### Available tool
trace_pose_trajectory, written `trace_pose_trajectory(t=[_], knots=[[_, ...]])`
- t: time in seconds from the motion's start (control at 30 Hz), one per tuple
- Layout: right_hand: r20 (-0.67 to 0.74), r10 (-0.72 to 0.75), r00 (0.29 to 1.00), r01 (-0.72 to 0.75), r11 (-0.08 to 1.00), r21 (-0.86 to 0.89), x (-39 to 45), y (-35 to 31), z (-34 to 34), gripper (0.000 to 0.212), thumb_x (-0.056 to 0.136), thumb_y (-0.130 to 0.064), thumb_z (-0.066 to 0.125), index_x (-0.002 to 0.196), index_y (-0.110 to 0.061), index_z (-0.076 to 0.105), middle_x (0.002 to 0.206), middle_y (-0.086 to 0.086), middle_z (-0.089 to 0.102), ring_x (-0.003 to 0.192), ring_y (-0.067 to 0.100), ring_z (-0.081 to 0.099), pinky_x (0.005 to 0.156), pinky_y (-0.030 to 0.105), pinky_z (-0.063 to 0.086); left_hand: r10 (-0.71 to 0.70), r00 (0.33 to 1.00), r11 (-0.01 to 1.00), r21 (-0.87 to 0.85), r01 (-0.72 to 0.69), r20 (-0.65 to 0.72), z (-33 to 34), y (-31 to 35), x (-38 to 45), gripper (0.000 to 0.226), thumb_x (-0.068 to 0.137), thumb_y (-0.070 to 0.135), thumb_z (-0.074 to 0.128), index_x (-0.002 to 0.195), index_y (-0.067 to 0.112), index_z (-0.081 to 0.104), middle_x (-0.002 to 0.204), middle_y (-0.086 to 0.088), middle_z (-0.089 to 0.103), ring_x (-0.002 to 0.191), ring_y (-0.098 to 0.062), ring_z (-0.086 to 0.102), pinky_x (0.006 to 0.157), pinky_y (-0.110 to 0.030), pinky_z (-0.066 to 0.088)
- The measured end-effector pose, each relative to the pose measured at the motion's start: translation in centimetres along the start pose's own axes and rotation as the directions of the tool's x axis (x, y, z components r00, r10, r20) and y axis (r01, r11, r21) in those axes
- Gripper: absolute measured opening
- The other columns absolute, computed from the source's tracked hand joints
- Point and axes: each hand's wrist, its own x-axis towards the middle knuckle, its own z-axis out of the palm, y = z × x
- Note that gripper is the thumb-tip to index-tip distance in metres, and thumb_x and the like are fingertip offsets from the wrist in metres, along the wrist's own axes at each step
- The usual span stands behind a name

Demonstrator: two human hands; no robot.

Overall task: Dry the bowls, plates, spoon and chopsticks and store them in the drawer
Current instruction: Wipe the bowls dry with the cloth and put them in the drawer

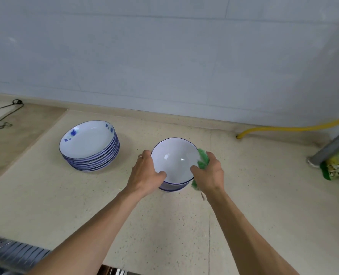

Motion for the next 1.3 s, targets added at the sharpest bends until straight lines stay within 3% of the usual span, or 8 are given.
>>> trace_pose_trajectory(t=[0.2, 0.3, 0.53, 0.7, 0.87, 1.07, 1.17, 1.3], knots=[[-0.124, 0.059, 0.991, -0.029, 0.973, 0.230, -5.3, -1.3, -3.8, 0.030, 0.079, 0.001, 0.061, 0.101, -0.019, 0.063, 0.081, 0.002, 0.066, 0.068, 0.020, 0.059, 0.052, 0.028, 0.047, 0.144, 0.988, 0.973, -0.189, -0.130, 0.061, -0.8, 1.7, -4.0, 0.054, 0.087, 0.022, 0.060, 0.133, 0.024, 0.033, 0.118, 0.002, 0.054, 0.096, -0.023, 0.063, 0.065, -0.029, 0.055], [-0.178, 0.120, 0.977, -0.061, 0.949, 0.308, -8.5, -0.7, -5.7, 0.028, 0.079, 0.002, 0.060, 0.097, -0.018, 0.064, 0.079, 0.006, 0.063, 0.065, 0.025, 0.056, 0.051, 0.030, 0.048, 0.194, 0.976, 0.928, -0.341, -0.151, 0.095, -0.4, 2.7, -6.6, 0.054, 0.083, 0.040, 0.063, 0.128, 0.028, 0.035, 0.111, 0.015, 0.054, 0.098, -0.019, 0.062, 0.082, -0.040, 0.058], [-0.327, 0.269, 0.906, -0.107, 0.893, 0.437, -17.6, 2.8, -11.0, 0.024, 0.079, 0.005, 0.061, 0.097, -0.011, 0.065, 0.075, 0.007, 0.060, 0.061, 0.024, 0.055, 0.045, 0.026, 0.045, 0.204, 0.928, 0.777, -0.628, 0.041, 0.313, 4.2, 5.9, -13.5, 0.036, 0.096, 0.042, 0.059, 0.123, 0.021, 0.047, 0.121, 0.004, 0.059, 0.102, -0.010, 0.061, 0.073, -0.030, 0.057], [-0.417, 0.349, 0.839, -0.110, 0.860, 0.498, -24.3, 6.6, -15.9, 0.021, 0.079, 0.004, 0.061, 0.093, -0.011, 0.065, 0.078, 0.011, 0.063, 0.063, 0.026, 0.058, 0.050, 0.031, 0.048, 0.193, 0.797, 0.631, -0.694, 0.346, 0.572, 9.2, 8.6, -19.9, 0.057, 0.075, 0.053, 0.066, 0.123, 0.028, 0.052, 0.125, -0.006, 0.061, 0.111, -0.027, 0.063, 0.079, -0.042, 0.059], [-0.476, 0.415, 0.775, -0.105, 0.828, 0.551, -29.9, 11.3, -20.9, 0.019, 0.082, 0.003, 0.061, 0.094, -0.012, 0.065, 0.077, 0.011, 0.063, 0.063, 0.024, 0.059, 0.045, 0.029, 0.050, 0.189, 0.695, 0.576, -0.652, 0.493, 0.693, 14.9, 10.8, -26.5, 0.042, 0.090, 0.052, 0.058, 0.126, 0.031, 0.052, 0.127, -0.009, 0.062, 0.115, -0.032, 0.062, 0.093, -0.056, 0.055], [-0.517, 0.501, 0.694, -0.051, 0.751, 0.659, -36.9, 19.4, -27.6, 0.013, 0.088, -0.026, 0.075, 0.097, -0.018, 0.072, 0.085, 0.009, 0.075, 0.073, 0.026, 0.073, 0.061, 0.036, 0.060, 0.199, 0.757, 0.721, -0.616, 0.318, 0.623, 20.5, 14.9, -34.2, 0.036, 0.099, 0.056, 0.043, 0.125, 0.032, 0.052, 0.124, 0.001, 0.060, 0.112, -0.022, 0.061, 0.070, -0.033, 0.054], [-0.534, 0.558, 0.635, -0.008, 0.697, 0.718, -40.2, 23.4, -30.9, 0.011, 0.086, -0.011, 0.076, 0.094, -0.016, 0.069, 0.088, 0.014, 0.074, 0.069, 0.022, 0.073, 0.056, 0.030, 0.055, 0.230, 0.802, 0.808, -0.568, 0.158, 0.552, 23.3, 16.5, -37.6, 0.034, 0.100, 0.053, 0.045, 0.124, 0.029, 0.049, 0.118, 0.004, 0.056, 0.104, -0.020, 0.058, 0.056, -0.027, 0.053], [-0.571, 0.609, 0.550, 0.007, 0.681, 0.733, -43.4, 27.2, -34.1, 0.020, 0.084, 0.005, 0.070, 0.084, -0.015, 0.068, 0.070, 0.007, 0.069, 0.054, 0.014, 0.069, 0.052, 0.029, 0.055, 0.356, 0.796, 0.922, -0.324, -0.213, 0.489, 26.7, 17.6, -40.6, 0.066, 0.079, 0.073, 0.048, 0.133, 0.035, 0.043, 0.123, 0.001, 0.055, 0.108, -0.027, 0.055, 0.087, -0.047, 0.056]])
